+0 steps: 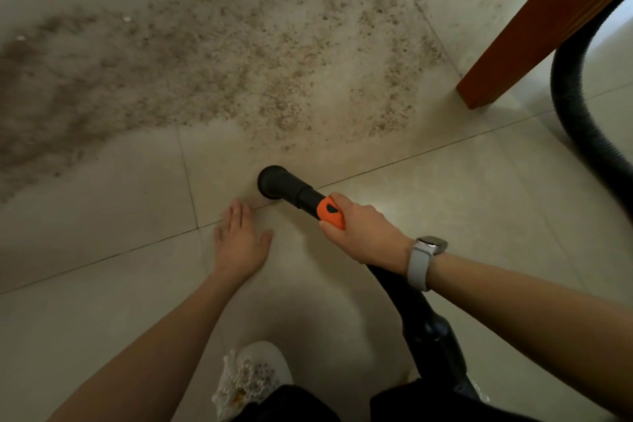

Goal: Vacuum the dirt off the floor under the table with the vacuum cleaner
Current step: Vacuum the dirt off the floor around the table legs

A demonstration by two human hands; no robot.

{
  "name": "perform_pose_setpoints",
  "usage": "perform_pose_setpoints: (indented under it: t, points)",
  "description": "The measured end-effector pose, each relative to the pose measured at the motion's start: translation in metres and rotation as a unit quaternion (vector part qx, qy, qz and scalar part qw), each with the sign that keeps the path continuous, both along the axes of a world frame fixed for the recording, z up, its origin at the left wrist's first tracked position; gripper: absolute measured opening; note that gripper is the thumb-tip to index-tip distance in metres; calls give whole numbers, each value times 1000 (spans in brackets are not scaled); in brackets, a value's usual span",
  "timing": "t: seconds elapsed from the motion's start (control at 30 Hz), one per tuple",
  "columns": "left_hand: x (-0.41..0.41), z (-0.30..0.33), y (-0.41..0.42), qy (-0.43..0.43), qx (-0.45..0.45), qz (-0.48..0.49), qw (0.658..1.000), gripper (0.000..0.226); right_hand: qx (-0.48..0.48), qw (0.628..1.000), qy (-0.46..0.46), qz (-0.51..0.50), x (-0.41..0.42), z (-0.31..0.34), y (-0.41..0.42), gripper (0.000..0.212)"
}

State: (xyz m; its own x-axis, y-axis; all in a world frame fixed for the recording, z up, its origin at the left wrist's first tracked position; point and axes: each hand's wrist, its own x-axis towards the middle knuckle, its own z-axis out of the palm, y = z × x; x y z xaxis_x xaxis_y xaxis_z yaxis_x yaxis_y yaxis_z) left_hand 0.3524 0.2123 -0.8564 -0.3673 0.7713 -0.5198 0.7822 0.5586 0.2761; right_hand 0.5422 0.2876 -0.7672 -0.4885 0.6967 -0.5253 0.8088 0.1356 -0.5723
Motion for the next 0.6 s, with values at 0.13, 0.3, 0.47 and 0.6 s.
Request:
perform_pose_setpoints:
  t: [0.13,0.3,0.47,0.6]
  points:
    - [16,29,17,-229,128,281,923,48,30,998,-15,46,-21,4,-1,42]
    - [9,50,40,-524,109,502,679,40,8,999,19,47,-53,5,-8,42]
    - [-12,52,34,-484,137,554,663,37,-186,979,87,-9,-70,4,-18,38]
    - [-37,53,20,-444,166,576,665,21,-380,914,139,-3,-54,6,-38,18]
